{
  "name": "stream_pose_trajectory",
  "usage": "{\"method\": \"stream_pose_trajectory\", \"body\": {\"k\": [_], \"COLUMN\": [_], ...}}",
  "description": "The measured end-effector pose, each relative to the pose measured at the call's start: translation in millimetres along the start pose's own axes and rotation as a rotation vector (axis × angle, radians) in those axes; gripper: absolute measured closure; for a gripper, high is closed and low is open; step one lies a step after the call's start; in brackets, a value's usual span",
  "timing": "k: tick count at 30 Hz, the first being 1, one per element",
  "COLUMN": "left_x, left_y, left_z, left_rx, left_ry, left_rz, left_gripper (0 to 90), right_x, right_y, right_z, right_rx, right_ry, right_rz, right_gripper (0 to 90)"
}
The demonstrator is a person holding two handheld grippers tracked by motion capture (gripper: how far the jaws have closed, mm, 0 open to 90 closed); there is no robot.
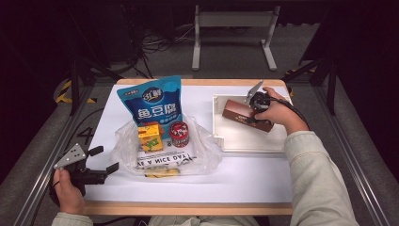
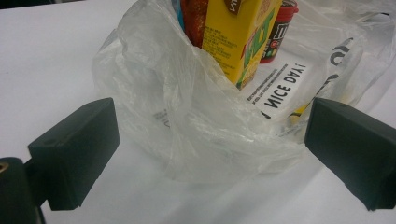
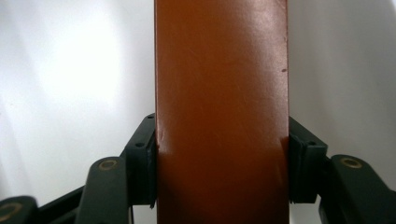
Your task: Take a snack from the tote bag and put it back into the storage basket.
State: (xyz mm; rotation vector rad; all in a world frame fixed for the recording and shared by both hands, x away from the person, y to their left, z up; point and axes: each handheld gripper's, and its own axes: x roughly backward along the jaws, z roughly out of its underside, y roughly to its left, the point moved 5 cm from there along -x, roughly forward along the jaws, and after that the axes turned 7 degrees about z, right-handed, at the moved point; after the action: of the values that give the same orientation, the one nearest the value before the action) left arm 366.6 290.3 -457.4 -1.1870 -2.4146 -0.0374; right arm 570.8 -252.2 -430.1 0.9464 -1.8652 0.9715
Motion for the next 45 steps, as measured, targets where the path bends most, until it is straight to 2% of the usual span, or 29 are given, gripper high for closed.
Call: {"method": "stream_pose_trajectory", "body": {"k": [4,9,14,20,26,29,30,31,35,36,39,42,45], "left_x": [0.0,-0.2,-0.7,-1.0,-2.6,-3.7,-3.8,-4.1,-4.7,-4.7,-4.7,-4.5,-5.9], "left_y": [0.1,0.3,0.4,2.9,4.6,4.4,4.4,3.7,2.7,2.7,1.8,2.0,1.7], "left_z": [0.1,0.2,-0.2,0.6,1.3,1.2,1.1,1.2,2.1,2.1,2.2,2.1,2.8], "left_rx": [0.000,0.000,0.000,0.001,0.011,0.010,0.005,-0.002,-0.018,-0.018,-0.022,-0.024,-0.018], "left_ry": [0.001,0.000,-0.004,0.004,0.005,0.007,0.007,0.007,0.000,0.000,0.002,-0.001,0.004], "left_rz": [-0.001,-0.001,-0.002,-0.011,-0.019,-0.018,-0.018,-0.018,-0.017,-0.017,-0.014,-0.014,-0.013], "left_gripper": [3.7,3.7,3.7,3.7,3.6,3.5,3.3,3.3,3.3,3.3,3.3,3.3,3.3], "right_x": [-2.7,0.3,11.0,32.6,52.3,58.4,61.1,63.4,71.4,71.4,72.0,67.6,59.5], "right_y": [0.8,0.4,-1.1,1.0,11.7,18.2,20.4,22.1,28.1,28.1,31.8,37.4,40.1], "right_z": [-0.5,-1.3,-3.4,-3.7,0.4,4.7,6.7,8.1,13.5,13.5,19.5,24.5,27.3], "right_rx": [-0.001,-0.004,-0.026,-0.071,-0.129,-0.188,-0.234,-0.254,-0.307,-0.307,-0.347,-0.377,-0.397], "right_ry": [-0.007,-0.028,-0.077,-0.179,-0.272,-0.276,-0.278,-0.283,-0.327,-0.327,-0.336,-0.314,-0.281], "right_rz": [0.007,0.008,0.017,0.022,0.014,0.002,0.004,0.004,0.008,0.008,0.019,0.031,0.047], "right_gripper": [37.2,37.1,37.3,41.9,50.6,57.4,59.1,63.2,76.3,76.3,84.6,89.2,90.0]}}
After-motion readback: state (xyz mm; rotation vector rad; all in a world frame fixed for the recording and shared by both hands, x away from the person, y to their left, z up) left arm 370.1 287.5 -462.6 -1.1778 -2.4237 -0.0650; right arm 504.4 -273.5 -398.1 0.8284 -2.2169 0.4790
